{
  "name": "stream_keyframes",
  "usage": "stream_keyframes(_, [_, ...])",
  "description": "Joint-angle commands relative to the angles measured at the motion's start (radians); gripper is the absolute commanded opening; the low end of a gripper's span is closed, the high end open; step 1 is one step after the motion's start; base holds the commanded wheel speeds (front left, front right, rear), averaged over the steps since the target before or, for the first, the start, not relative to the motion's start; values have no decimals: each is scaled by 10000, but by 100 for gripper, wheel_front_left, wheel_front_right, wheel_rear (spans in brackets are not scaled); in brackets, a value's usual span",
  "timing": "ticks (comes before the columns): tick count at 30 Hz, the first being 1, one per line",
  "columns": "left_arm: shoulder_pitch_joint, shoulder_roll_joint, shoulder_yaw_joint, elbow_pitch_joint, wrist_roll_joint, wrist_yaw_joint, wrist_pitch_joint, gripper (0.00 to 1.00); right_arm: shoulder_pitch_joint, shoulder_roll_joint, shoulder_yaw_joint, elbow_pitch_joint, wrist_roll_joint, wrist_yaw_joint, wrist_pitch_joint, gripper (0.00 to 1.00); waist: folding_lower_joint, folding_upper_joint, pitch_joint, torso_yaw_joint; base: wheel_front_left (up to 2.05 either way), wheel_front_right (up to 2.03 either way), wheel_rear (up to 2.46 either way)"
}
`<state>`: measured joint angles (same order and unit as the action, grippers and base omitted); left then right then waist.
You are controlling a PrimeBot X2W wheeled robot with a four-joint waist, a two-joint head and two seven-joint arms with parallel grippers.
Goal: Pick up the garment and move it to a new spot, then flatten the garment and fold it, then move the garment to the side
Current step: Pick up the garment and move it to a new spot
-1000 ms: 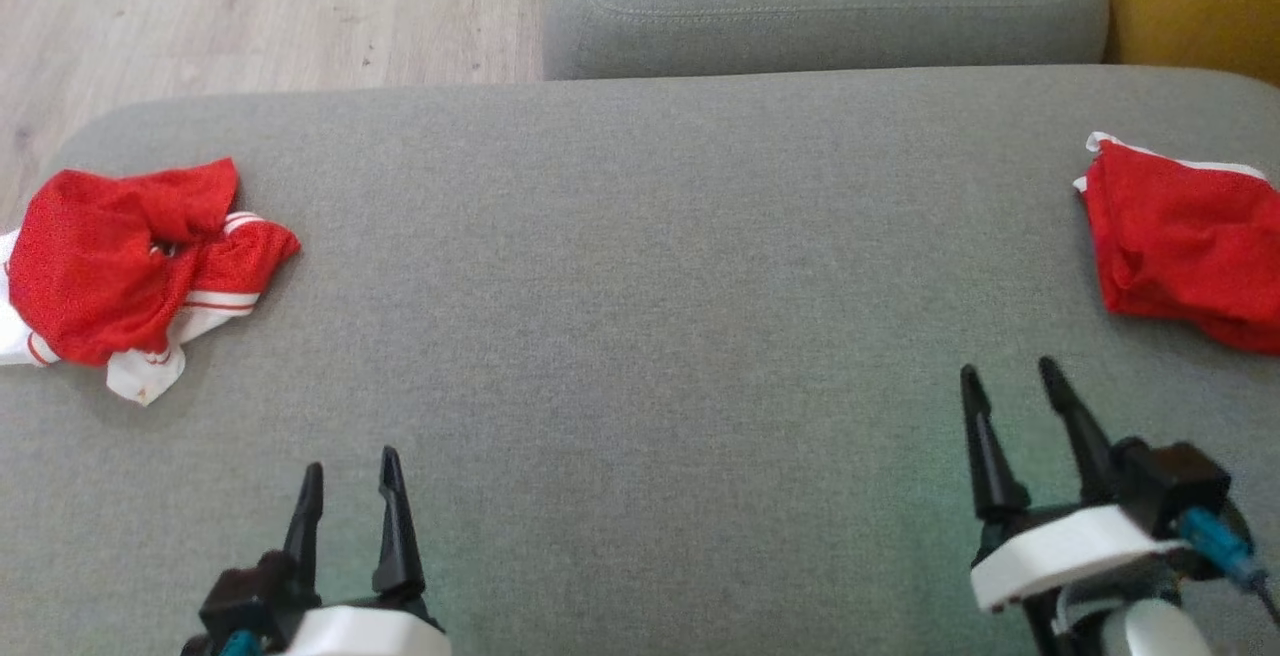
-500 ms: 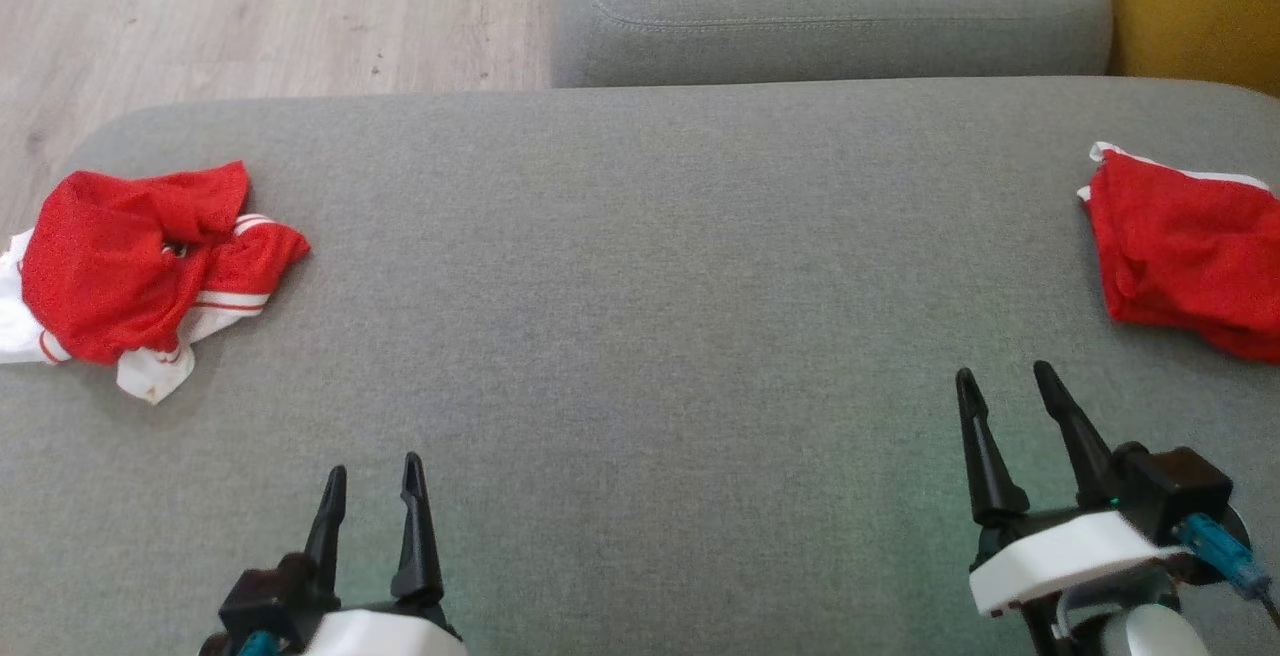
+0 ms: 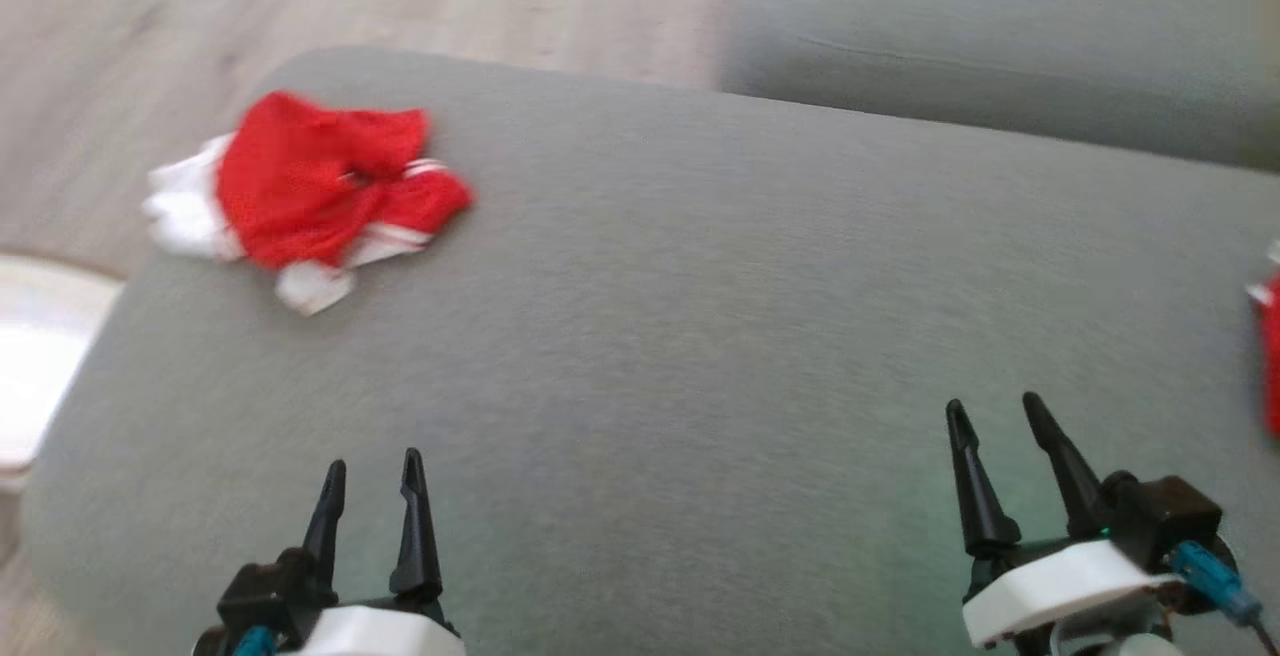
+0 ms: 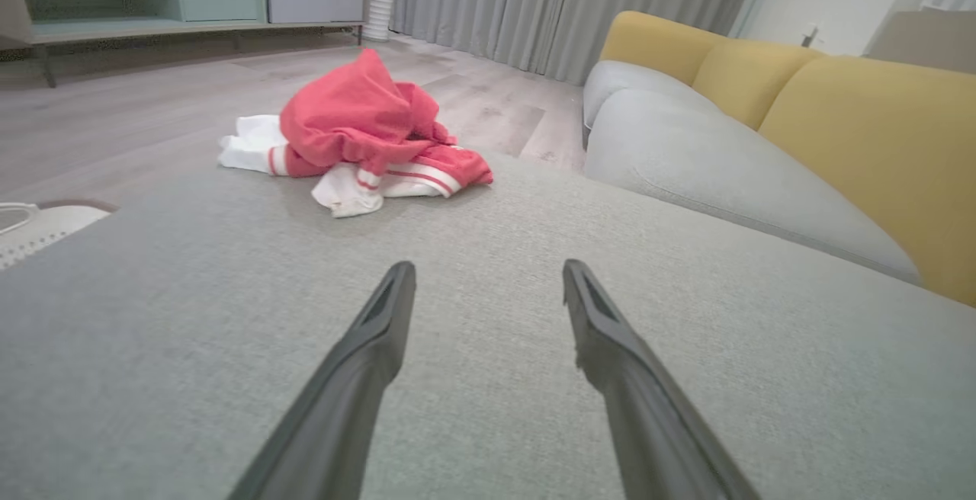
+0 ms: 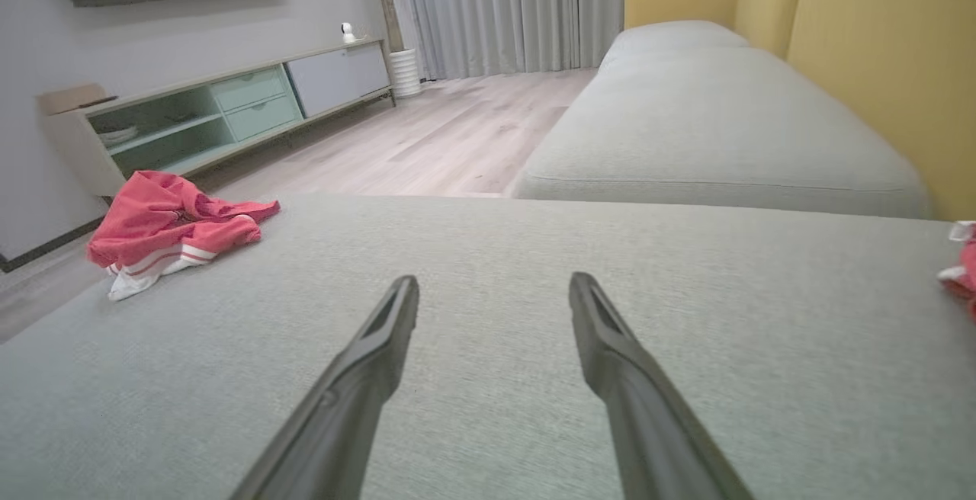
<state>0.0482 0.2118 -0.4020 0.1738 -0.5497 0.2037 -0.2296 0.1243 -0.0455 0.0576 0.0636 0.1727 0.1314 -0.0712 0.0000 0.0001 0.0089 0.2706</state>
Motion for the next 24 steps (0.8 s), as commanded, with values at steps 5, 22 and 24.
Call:
stream_keyframes(5, [-277,231,421,-526,21,116,0,100,-167,-47,460,-352,142,-7,-69,100,0,-1,-71,2133,0,0,0])
stream_keyframes(22, [196,249,1244,-1240,-76,436,-260,100,-1108,-47,1242,-546,-296,-7,266,100,0,-1,639,2743,0,0,0])
stream_keyframes(24, [6,422,1451,-1391,-56,438,-267,100,-1220,-47,1078,-757,-430,-7,338,100,0,-1,768,2742,0,0,0])
